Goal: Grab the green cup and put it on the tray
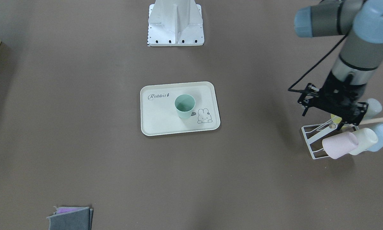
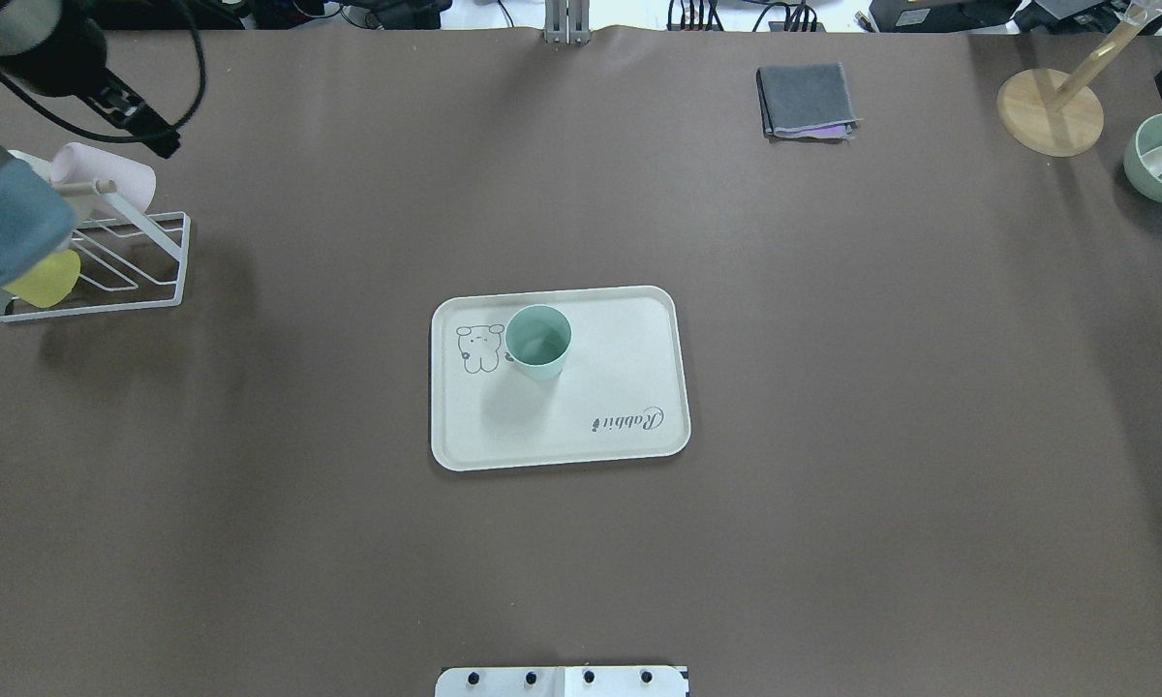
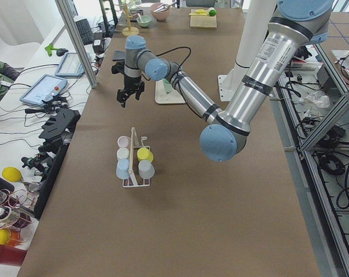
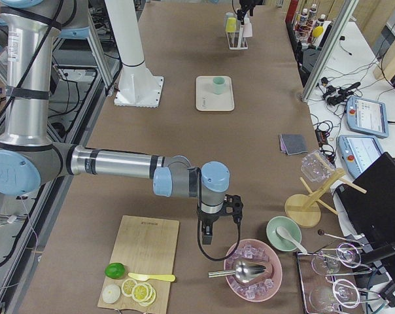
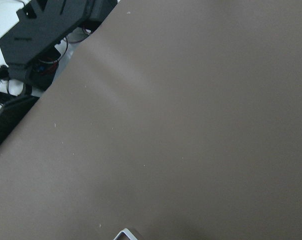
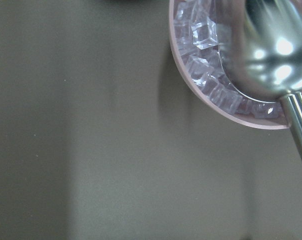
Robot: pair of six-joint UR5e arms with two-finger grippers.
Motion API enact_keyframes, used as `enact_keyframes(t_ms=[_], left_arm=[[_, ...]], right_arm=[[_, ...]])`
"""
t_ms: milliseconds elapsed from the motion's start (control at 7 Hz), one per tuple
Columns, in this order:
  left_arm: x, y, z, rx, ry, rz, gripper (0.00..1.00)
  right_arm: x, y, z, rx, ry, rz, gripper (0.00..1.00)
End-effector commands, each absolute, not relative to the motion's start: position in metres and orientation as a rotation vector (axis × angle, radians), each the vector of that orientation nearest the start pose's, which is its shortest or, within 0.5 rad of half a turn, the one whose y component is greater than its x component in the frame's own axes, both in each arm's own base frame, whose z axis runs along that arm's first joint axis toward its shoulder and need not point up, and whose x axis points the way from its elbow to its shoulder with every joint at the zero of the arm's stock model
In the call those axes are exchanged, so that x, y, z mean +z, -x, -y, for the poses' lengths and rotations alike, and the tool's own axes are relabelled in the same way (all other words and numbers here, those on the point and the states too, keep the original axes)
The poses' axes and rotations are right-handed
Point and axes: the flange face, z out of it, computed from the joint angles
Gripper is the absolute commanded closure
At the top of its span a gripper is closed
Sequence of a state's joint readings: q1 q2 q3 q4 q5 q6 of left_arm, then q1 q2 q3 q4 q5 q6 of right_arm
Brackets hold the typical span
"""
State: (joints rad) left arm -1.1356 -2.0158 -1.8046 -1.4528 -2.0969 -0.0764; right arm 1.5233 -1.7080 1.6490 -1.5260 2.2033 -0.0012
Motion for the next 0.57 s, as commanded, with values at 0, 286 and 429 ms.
enact_keyframes(t_ms=[0,286,429], left_arm=[[0.407,-0.077,0.579,0.309,-0.258,-0.782,0.01],[0.496,0.018,0.532,0.168,-0.186,-0.839,0.02],[0.542,0.04,0.514,0.208,-0.168,-0.828,0.01]], right_arm=[[0.687,-0.054,0.436,-0.044,0.025,0.63,0.0],[0.683,-0.054,0.44,-0.047,0.016,0.632,0.0],[0.681,-0.054,0.441,-0.049,0.009,0.631,0.0]])
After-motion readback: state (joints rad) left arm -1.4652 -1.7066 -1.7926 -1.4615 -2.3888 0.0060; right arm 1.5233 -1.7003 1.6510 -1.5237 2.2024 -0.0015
